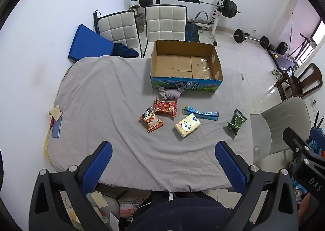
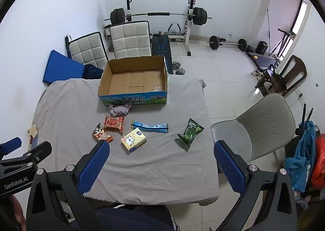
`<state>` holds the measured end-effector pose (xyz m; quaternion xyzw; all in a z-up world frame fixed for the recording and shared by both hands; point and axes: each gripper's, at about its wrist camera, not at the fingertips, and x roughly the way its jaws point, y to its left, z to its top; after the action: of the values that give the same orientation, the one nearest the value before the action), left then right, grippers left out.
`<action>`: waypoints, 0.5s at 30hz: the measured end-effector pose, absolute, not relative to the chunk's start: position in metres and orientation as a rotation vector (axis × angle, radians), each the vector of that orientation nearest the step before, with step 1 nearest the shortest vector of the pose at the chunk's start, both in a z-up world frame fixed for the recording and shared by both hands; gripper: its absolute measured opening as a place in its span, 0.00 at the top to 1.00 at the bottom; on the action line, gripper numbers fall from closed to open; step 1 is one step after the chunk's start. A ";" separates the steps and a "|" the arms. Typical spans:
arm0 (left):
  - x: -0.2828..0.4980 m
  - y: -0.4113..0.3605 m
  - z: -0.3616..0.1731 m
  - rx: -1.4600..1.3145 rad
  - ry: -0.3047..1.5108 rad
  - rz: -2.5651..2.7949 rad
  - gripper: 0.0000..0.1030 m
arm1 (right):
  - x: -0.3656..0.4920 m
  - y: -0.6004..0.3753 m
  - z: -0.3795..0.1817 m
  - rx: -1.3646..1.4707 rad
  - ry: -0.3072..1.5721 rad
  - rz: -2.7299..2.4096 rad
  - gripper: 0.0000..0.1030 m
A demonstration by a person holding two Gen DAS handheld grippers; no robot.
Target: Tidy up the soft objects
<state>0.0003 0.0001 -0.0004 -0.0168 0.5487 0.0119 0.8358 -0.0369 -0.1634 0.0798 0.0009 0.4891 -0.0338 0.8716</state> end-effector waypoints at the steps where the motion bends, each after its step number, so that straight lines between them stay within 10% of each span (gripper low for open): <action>1: 0.001 0.000 -0.001 -0.037 1.162 0.025 0.00 | -0.037 -0.163 0.080 -0.005 1.023 -0.072 0.00; 15: -0.004 -0.001 -0.004 -0.032 1.151 0.032 0.00 | -0.030 -0.173 0.078 0.023 1.030 -0.070 0.00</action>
<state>-0.0040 -0.0011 -0.0037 -0.0149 0.5443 0.0153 0.8386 -0.0299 -0.1725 0.0776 0.0108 0.4924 -0.0335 0.8697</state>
